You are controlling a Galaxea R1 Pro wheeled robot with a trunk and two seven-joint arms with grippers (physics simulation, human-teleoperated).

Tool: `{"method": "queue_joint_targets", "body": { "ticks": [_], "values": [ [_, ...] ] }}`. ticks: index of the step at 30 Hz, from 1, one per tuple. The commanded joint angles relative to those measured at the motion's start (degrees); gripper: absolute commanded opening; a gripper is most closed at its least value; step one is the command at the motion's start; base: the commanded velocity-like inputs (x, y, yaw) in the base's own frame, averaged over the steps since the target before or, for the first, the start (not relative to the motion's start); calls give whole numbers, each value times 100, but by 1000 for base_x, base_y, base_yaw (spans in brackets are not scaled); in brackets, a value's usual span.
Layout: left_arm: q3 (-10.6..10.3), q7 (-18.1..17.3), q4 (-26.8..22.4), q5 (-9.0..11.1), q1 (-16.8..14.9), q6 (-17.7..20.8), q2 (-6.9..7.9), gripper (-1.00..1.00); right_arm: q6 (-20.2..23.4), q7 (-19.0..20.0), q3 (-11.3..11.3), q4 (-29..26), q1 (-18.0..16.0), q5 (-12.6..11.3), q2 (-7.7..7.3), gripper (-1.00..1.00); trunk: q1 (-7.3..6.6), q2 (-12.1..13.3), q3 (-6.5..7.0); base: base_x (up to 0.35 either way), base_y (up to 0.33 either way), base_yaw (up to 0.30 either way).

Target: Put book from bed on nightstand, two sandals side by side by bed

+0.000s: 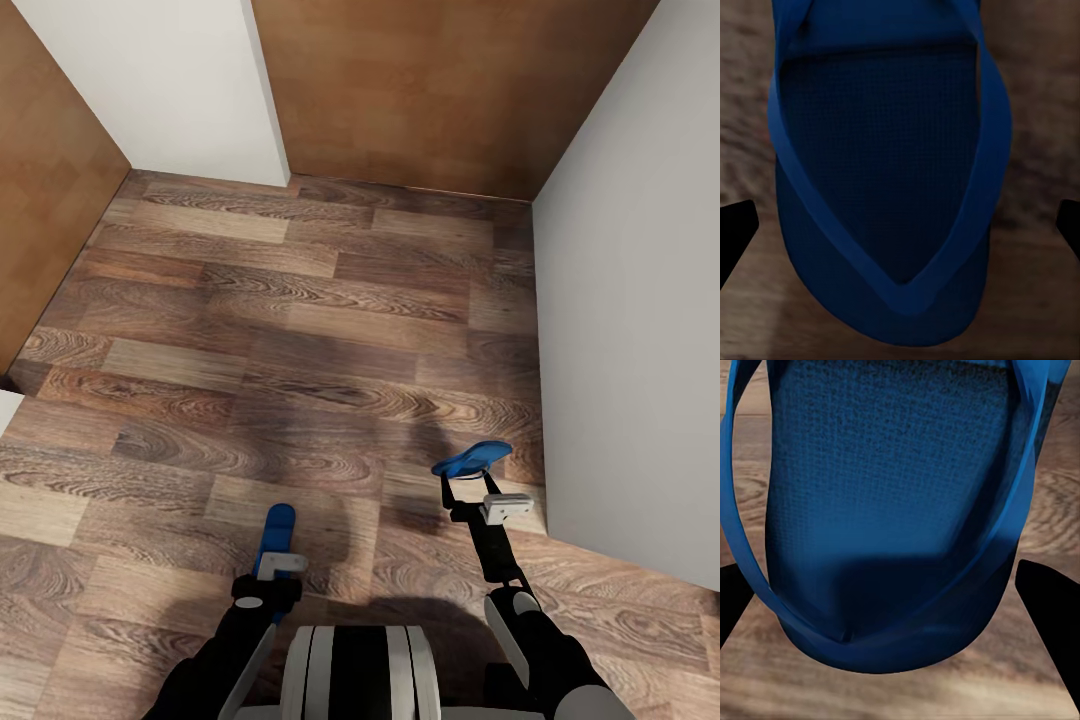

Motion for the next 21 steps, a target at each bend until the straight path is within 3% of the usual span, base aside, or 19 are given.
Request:
{"method": "queue_joint_targets", "body": {
  "ticks": [1, 20, 21],
  "values": [
    [-18, 56, -4, 60, -2, 17, 3, 100, -18, 39, 16, 4, -3, -62, -5, -100, -1, -1, -3, 0, 0, 0],
    [-19, 67, -8, 53, -2, 8, 3, 100, -18, 41, 16, 4, -3, -61, -5, -100, -1, -1, -3, 0, 0, 0],
    [-19, 70, -8, 52, -2, 8, 3, -100, -18, 41, 16, 4, -3, -62, -5, -100, -1, -1, -3, 0, 0, 0]
  ]
}}
